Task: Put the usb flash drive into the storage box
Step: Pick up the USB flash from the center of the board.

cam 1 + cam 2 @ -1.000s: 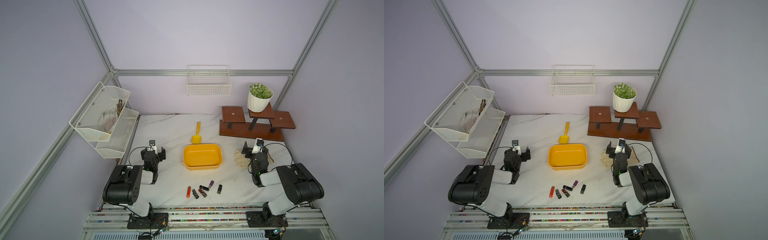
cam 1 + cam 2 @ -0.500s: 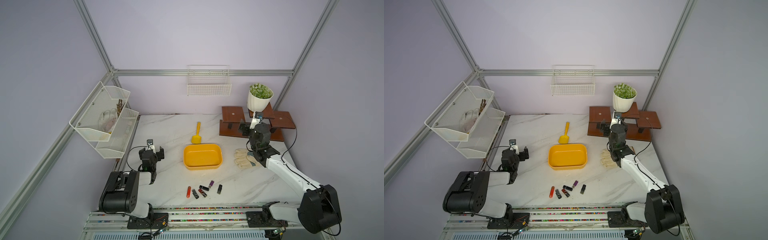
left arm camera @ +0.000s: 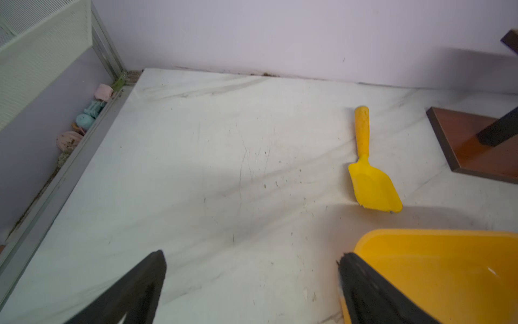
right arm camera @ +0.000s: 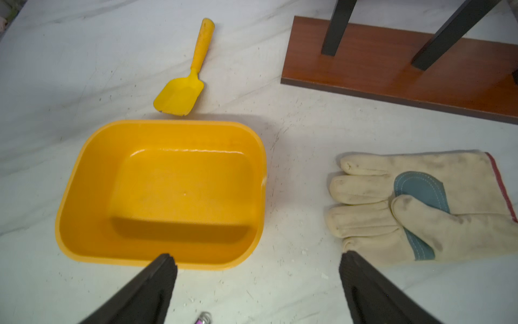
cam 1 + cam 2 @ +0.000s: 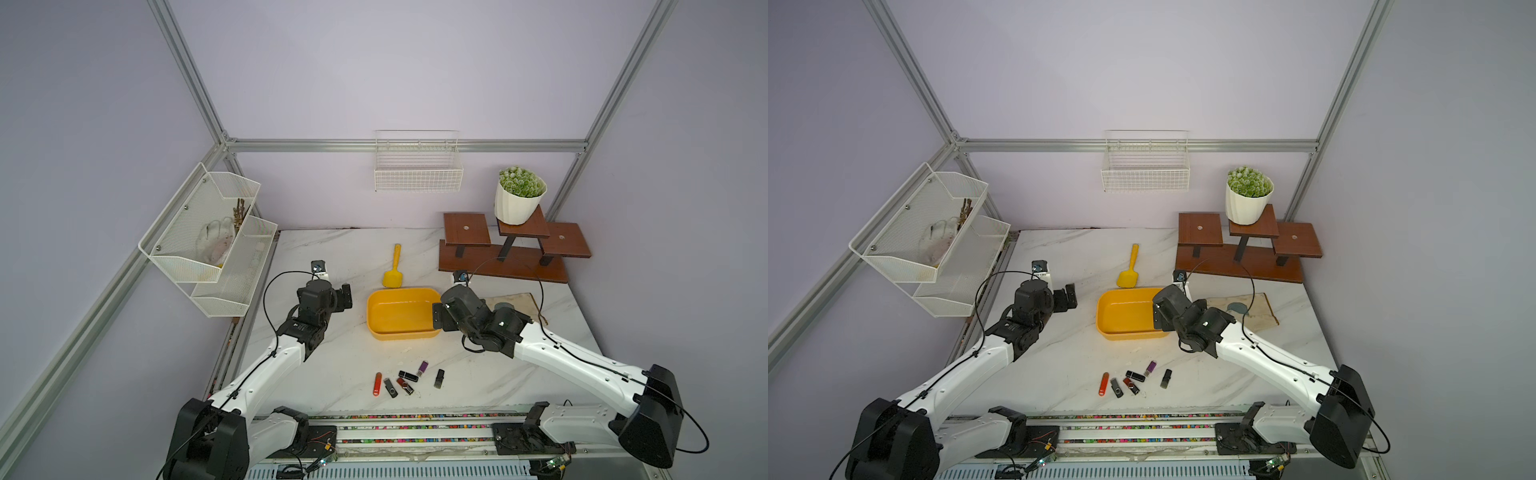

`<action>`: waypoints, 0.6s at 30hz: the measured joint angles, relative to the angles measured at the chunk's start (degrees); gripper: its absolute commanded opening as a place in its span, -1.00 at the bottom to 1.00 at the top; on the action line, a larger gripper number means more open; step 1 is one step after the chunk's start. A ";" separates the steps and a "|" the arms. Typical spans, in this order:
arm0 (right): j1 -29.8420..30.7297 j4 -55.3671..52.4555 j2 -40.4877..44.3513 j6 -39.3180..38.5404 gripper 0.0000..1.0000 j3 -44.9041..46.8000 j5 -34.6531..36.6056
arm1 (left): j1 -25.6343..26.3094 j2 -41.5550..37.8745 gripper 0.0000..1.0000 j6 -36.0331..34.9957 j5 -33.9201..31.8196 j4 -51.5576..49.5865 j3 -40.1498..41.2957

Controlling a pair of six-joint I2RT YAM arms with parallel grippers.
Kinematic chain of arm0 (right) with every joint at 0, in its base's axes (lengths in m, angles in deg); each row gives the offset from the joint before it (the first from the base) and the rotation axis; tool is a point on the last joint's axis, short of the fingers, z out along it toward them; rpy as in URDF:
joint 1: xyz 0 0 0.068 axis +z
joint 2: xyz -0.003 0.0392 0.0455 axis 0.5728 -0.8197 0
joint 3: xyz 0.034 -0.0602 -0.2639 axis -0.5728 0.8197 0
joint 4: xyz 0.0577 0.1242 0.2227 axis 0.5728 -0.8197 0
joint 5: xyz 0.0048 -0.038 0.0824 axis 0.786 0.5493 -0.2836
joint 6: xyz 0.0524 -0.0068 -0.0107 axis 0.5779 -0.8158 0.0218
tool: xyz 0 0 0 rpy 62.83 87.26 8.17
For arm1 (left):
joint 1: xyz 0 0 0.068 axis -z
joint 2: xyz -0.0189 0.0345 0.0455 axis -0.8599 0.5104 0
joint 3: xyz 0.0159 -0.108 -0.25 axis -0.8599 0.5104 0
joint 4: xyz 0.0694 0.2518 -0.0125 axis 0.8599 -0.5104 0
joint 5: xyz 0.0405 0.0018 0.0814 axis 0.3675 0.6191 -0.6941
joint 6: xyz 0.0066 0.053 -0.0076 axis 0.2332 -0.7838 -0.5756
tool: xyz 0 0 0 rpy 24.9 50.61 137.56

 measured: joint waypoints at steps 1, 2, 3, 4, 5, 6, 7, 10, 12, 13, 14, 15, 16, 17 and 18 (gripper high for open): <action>0.90 -1.33 0.35 1.49 0.82 0.37 -0.22 | 0.70 -0.28 1.00 0.66 -0.09 -1.90 -0.15; 1.77 -2.69 0.63 3.32 0.82 0.83 -0.76 | 1.33 -0.85 1.00 1.51 -0.07 -3.96 -0.15; 2.60 -3.80 0.72 4.92 0.82 1.44 -1.29 | 1.81 -1.62 1.00 2.14 0.07 -5.68 -0.15; 3.19 -4.37 0.72 6.27 0.81 2.12 -1.88 | 2.16 -2.62 1.00 2.84 0.26 -7.13 -0.11; 3.76 -4.61 0.70 7.61 0.80 3.13 -2.69 | 2.36 -3.89 1.00 3.63 0.55 -8.15 0.04; 4.26 -4.66 0.70 8.94 0.79 4.46 -3.67 | 2.54 -5.35 1.00 4.50 0.83 -8.98 0.35; 4.61 -4.74 0.63 9.94 0.78 5.55 -4.44 | 2.58 -6.75 1.00 5.11 1.20 -9.55 0.74; 5.66 -5.35 -0.44 12.92 0.73 8.24 -6.58 | 3.13 -10.12 1.00 7.32 1.99 -11.72 1.97; 6.51 -5.42 -1.81 14.47 0.71 9.44 -7.65 | 3.80 -11.02 1.00 8.33 2.29 -13.20 2.69; 6.84 -5.40 -2.49 14.93 0.69 9.84 -8.11 | 4.09 -11.10 1.00 8.74 2.43 -13.62 2.99; 7.08 -5.33 -3.30 15.28 0.65 10.25 -8.61 | 4.44 -11.10 1.00 9.09 2.54 -14.12 3.37; 7.26 -5.33 -4.33 15.58 0.62 10.54 -9.03 | 4.72 -11.08 1.00 9.44 2.67 -14.82 3.65; 7.28 -5.31 -5.29 15.80 0.59 10.64 -9.42 | 4.98 -11.08 1.00 9.70 2.75 -15.23 3.91; 7.37 -5.29 -6.49 15.98 0.55 10.62 -9.90 | 5.31 -11.08 1.00 10.03 2.80 -15.56 4.17; 7.48 -5.18 -7.67 16.22 0.53 10.62 -10.21 | 5.64 -11.06 1.00 10.40 2.80 -15.98 4.37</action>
